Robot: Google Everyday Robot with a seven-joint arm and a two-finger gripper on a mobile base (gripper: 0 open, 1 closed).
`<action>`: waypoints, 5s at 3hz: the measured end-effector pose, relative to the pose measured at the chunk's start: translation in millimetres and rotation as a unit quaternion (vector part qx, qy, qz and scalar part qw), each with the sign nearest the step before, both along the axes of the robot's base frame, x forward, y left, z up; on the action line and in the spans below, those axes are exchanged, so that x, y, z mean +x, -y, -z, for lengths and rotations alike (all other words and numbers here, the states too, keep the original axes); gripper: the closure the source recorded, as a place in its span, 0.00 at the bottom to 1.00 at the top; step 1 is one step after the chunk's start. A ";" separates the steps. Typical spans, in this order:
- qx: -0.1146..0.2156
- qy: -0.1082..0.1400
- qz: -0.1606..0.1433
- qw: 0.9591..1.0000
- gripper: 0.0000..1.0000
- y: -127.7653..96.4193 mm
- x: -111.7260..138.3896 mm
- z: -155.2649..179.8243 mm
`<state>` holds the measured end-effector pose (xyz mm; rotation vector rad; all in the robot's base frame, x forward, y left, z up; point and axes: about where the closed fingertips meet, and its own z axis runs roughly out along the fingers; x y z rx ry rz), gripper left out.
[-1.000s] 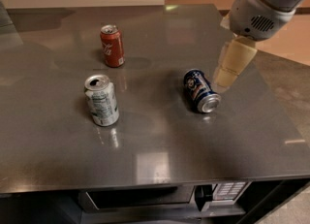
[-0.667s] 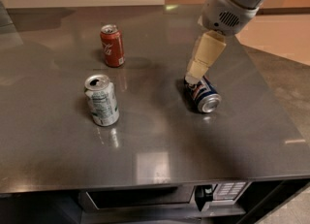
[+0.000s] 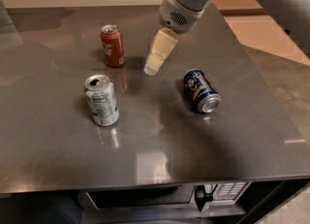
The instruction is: Knock coke can over
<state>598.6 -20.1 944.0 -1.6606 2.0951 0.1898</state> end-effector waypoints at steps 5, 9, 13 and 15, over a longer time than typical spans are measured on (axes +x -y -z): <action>0.065 -0.001 0.014 0.998 0.00 -129.4 110.6 20.2; 0.068 -0.024 0.036 0.997 0.41 -132.1 132.7 44.1; 0.044 -0.026 -0.030 0.998 1.00 -71.4 74.2 -12.4; -0.090 -0.021 -0.056 0.994 1.00 -15.1 51.6 -7.0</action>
Offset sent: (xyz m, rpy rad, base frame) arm 0.0796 0.0964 -0.0142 0.1233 -0.0020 -0.0017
